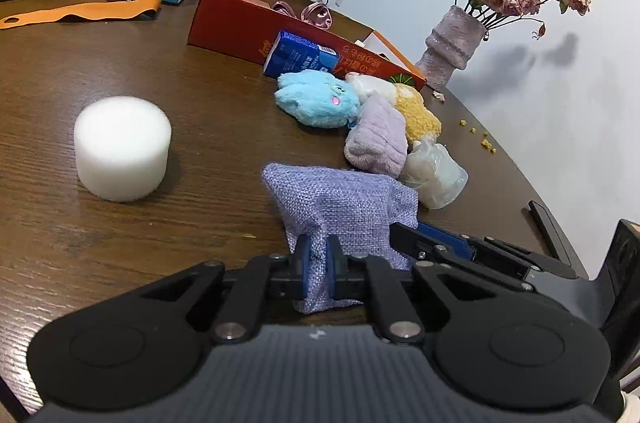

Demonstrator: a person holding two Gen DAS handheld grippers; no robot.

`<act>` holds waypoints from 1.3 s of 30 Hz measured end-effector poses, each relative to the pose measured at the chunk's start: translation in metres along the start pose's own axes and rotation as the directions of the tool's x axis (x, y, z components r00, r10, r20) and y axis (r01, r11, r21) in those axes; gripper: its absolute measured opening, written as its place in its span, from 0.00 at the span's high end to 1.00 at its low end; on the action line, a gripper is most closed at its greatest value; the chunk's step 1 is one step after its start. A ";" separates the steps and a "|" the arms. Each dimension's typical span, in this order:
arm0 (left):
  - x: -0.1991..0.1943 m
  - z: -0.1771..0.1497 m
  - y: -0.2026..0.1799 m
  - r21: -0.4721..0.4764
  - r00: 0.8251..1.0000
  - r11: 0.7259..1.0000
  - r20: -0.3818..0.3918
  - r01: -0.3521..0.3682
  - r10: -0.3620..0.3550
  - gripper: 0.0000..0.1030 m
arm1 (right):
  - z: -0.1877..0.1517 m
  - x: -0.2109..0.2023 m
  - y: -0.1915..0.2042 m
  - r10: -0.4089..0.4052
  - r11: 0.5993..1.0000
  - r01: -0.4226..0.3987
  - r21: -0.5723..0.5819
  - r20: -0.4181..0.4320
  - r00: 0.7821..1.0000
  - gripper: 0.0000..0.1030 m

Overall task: Organize soft objects
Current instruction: 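Carry the purple cloth bag into the box and open both grippers, then move both open grippers back over the pile of soft items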

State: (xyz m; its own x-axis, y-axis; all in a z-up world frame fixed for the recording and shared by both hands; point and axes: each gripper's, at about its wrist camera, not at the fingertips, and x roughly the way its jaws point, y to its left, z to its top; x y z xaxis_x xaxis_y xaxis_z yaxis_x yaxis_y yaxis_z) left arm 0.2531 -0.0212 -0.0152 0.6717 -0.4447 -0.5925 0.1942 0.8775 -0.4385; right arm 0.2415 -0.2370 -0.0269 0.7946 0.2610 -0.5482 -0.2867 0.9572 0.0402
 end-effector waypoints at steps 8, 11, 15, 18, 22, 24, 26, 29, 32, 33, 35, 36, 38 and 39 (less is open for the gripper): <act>-0.014 0.030 -0.005 0.046 0.995 0.997 0.073 0.066 -0.069 0.95 | 0.020 -0.010 0.001 0.018 1.000 -0.018 0.006 0.066 0.998 0.96; -0.016 0.085 -0.005 0.086 0.987 0.992 0.130 0.089 -0.100 0.95 | 0.065 -0.013 -0.010 0.065 0.997 -0.070 0.030 0.156 0.986 0.96; 0.013 0.183 0.001 0.143 0.985 0.989 0.160 0.047 -0.070 0.95 | 0.153 0.032 -0.028 0.127 0.991 -0.131 0.006 0.182 0.975 0.96; 0.068 0.246 0.018 0.139 0.996 0.990 0.093 -0.010 -0.003 0.95 | 0.209 0.099 -0.040 0.140 0.988 -0.146 0.046 0.113 0.984 0.96; 0.145 0.284 0.037 0.188 0.981 0.963 0.024 -0.193 0.192 0.94 | 0.248 0.199 -0.051 0.139 0.981 -0.131 0.141 -0.047 0.989 0.96; 0.169 0.289 0.044 0.197 0.969 0.950 -0.004 -0.242 0.247 0.90 | 0.253 0.237 -0.047 0.116 0.985 -0.099 0.143 -0.114 0.987 0.95; 0.177 0.290 0.053 0.183 0.971 0.955 -0.013 -0.234 0.241 0.81 | 0.251 0.262 -0.043 0.095 0.986 -0.070 0.153 -0.166 0.981 0.90; 0.172 0.288 0.057 0.179 0.975 0.959 0.017 -0.219 0.220 0.66 | 0.239 0.278 -0.039 0.112 0.984 -0.080 0.159 -0.208 0.972 0.85; 0.157 0.288 0.054 0.209 0.974 0.951 0.055 -0.227 0.220 0.58 | 0.235 0.277 -0.037 0.164 0.979 -0.132 0.156 -0.214 0.963 0.76; 0.150 0.290 0.055 0.217 0.972 0.948 0.069 -0.233 0.223 0.58 | 0.236 0.273 -0.036 0.151 0.982 -0.123 0.142 -0.203 0.967 0.76; 0.136 0.291 0.049 0.229 0.970 0.943 0.092 -0.242 0.226 0.58 | 0.241 0.258 -0.037 0.127 0.988 -0.108 0.114 -0.175 0.976 0.75; 0.128 0.291 0.045 0.234 0.968 0.941 0.104 -0.246 0.227 0.57 | 0.244 0.248 -0.038 0.125 0.988 -0.109 0.107 -0.158 0.980 0.74; 0.108 0.289 0.038 0.252 0.967 0.936 0.128 -0.245 0.218 0.55 | 0.253 0.223 -0.045 0.117 0.991 -0.108 0.083 -0.121 0.986 0.71; 0.097 0.287 0.033 0.259 0.965 0.933 0.143 -0.250 0.219 0.54 | 0.256 0.209 -0.047 0.108 0.993 -0.102 0.068 -0.100 0.989 0.68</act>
State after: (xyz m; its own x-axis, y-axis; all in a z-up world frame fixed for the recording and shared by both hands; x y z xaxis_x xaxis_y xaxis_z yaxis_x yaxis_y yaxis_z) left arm 0.5298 0.0163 0.1061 0.7931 -0.2115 -0.5712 0.1986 0.9763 -0.0857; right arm 0.5582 -0.1955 0.0702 0.7012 0.3491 -0.6216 -0.3290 0.9320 0.1523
